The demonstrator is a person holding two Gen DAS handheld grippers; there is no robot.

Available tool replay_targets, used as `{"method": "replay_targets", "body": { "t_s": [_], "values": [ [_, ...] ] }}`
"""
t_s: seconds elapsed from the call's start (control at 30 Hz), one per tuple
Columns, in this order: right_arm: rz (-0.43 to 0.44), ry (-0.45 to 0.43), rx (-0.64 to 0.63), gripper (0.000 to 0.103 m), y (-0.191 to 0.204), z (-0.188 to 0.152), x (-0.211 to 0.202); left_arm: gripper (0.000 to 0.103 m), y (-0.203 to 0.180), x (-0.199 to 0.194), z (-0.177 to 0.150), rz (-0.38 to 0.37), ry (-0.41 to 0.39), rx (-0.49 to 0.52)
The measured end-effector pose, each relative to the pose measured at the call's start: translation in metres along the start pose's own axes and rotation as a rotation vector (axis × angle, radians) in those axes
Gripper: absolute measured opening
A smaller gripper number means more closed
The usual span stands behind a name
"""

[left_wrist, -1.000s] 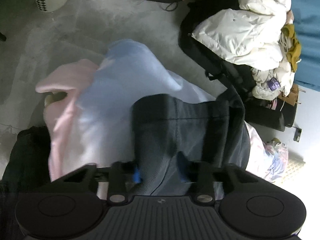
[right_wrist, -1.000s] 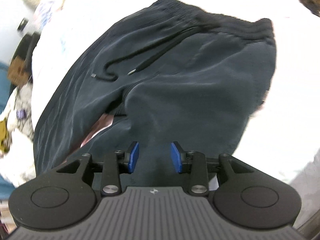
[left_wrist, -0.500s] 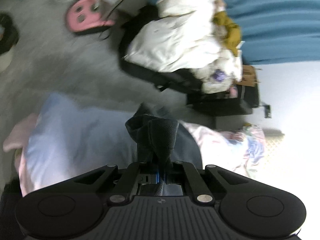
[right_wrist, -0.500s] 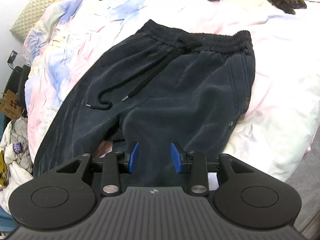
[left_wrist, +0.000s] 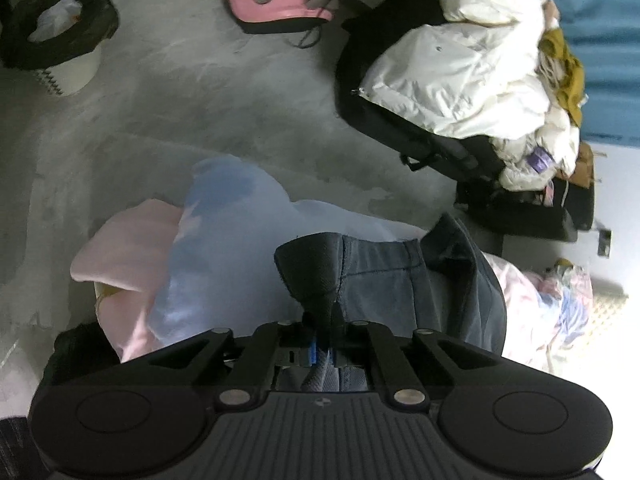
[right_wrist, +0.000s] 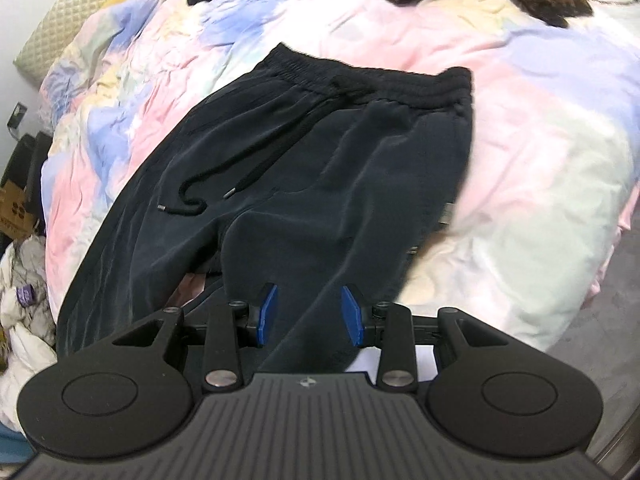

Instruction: Fold clothes

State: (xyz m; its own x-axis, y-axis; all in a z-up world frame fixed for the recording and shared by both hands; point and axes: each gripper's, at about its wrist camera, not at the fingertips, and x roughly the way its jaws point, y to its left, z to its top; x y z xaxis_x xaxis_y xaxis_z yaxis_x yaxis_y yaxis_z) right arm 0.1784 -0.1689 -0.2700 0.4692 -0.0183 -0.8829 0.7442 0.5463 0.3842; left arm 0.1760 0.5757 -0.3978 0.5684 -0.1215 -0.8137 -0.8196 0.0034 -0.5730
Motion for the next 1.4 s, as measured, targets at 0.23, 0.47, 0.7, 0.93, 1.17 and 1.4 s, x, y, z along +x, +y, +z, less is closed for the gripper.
{"method": "replay_targets", "body": {
  "t_s": [0.23, 0.47, 0.7, 0.93, 1.17, 1.4],
  "values": [
    [0.011, -0.028, 0.102, 0.040, -0.044, 0.016, 0.001, 0.039, -0.009, -0.023, -0.019, -0.005, -0.005, 0.039],
    [0.016, -0.041, 0.179, 0.050, -0.082, 0.053, 0.025, 0.055, -0.019, -0.063, -0.058, 0.030, -0.038, 0.041],
    [-0.041, -0.015, 0.181, 0.061, -0.122, 0.100, 0.068, 0.058, -0.041, -0.110, -0.095, 0.055, -0.094, 0.062],
    [-0.048, 0.010, 0.179, 0.063, -0.150, 0.130, 0.104, 0.069, -0.071, -0.137, -0.139, 0.084, -0.127, 0.113],
    [-0.015, 0.034, 0.135, 0.063, -0.158, 0.141, 0.126, 0.075, -0.088, -0.148, -0.173, 0.115, -0.137, 0.137],
    [0.041, 0.046, 0.125, 0.059, -0.157, 0.140, 0.134, 0.076, -0.102, -0.152, -0.194, 0.127, -0.131, 0.168]
  ]
}}
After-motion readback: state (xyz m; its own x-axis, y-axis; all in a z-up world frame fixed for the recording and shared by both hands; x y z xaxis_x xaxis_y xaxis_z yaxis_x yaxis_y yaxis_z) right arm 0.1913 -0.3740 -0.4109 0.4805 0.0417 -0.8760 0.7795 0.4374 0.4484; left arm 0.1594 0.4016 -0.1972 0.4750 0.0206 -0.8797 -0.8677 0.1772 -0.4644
